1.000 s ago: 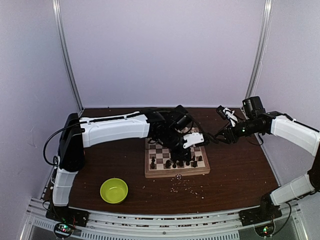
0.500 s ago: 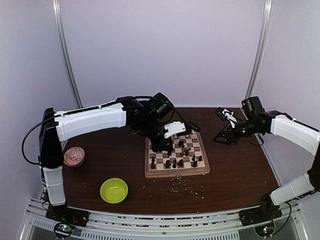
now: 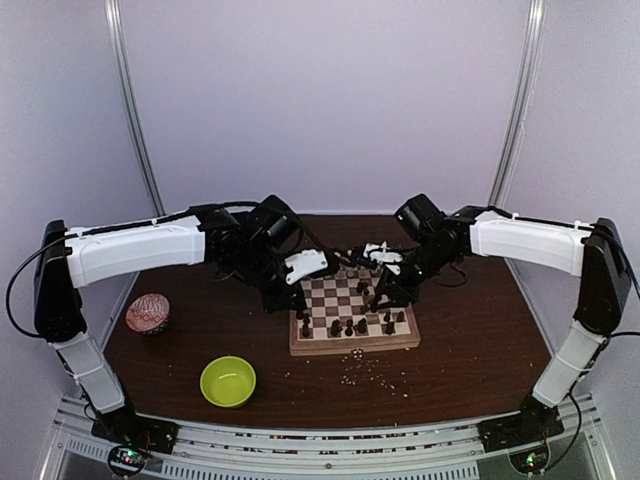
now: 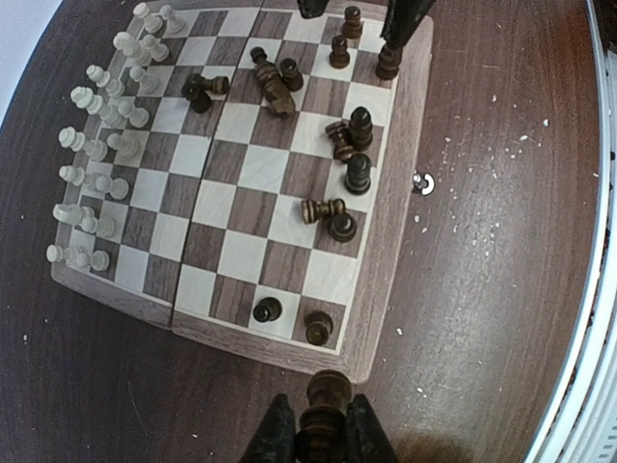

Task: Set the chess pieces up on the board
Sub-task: Move the bishop to c8.

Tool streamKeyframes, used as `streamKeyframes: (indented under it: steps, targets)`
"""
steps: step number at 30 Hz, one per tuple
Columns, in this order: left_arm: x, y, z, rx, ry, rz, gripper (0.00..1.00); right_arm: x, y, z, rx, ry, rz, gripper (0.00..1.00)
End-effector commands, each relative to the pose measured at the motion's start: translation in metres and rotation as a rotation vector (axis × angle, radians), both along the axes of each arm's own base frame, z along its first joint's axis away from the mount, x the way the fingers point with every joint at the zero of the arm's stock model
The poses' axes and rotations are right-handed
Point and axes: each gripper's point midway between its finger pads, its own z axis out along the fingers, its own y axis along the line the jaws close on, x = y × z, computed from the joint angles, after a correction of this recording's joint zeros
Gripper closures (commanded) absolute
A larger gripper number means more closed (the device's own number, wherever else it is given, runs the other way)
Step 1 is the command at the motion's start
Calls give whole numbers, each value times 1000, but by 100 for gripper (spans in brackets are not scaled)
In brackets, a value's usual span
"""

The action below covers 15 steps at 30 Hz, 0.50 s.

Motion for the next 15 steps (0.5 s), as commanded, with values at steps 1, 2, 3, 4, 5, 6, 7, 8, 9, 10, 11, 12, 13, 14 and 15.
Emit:
streamKeyframes:
  steps: [1,2,3,4,5,6,7,8,9,10,11,12,13,14,15]
  targets:
    - [3,-1,22,-92,-35,25,85,0,8,-13,-110,-16,37,57]
    - [3,0,23,-95,-35,27,85,1,11,-16,-119,-7,37,57]
    - [2,1,23,-96,-36,26,85,2,12,-20,-128,2,34,57]
    - [2,2,23,-98,-37,27,85,4,14,-22,-134,6,29,57]
    - [1,3,24,-100,-38,28,85,5,15,-24,-142,8,27,56]
    - [1,3,25,-104,-39,30,85,6,16,-27,-150,12,26,56]
    - [0,4,26,-107,-40,31,85,6,17,-29,-156,18,26,56]
    - [0,4,26,-108,-40,31,85,5,18,-31,-159,26,29,56]
    - [0,4,26,-110,-42,33,85,5,20,-33,-161,31,32,56]
    - [0,5,26,-110,-42,35,85,4,21,-34,-164,35,37,56]
    - [0,5,26,-109,-42,37,85,3,23,-36,-170,37,41,56]
    - [0,5,26,-109,-42,37,85,3,23,-39,-179,40,43,56]
    - [0,5,25,-108,-41,37,85,2,24,-41,-187,42,48,56]
    - [0,5,26,-110,-41,39,85,2,25,-42,-193,45,50,56]
    - [0,5,26,-110,-42,38,85,1,25,-44,-198,49,52,56]
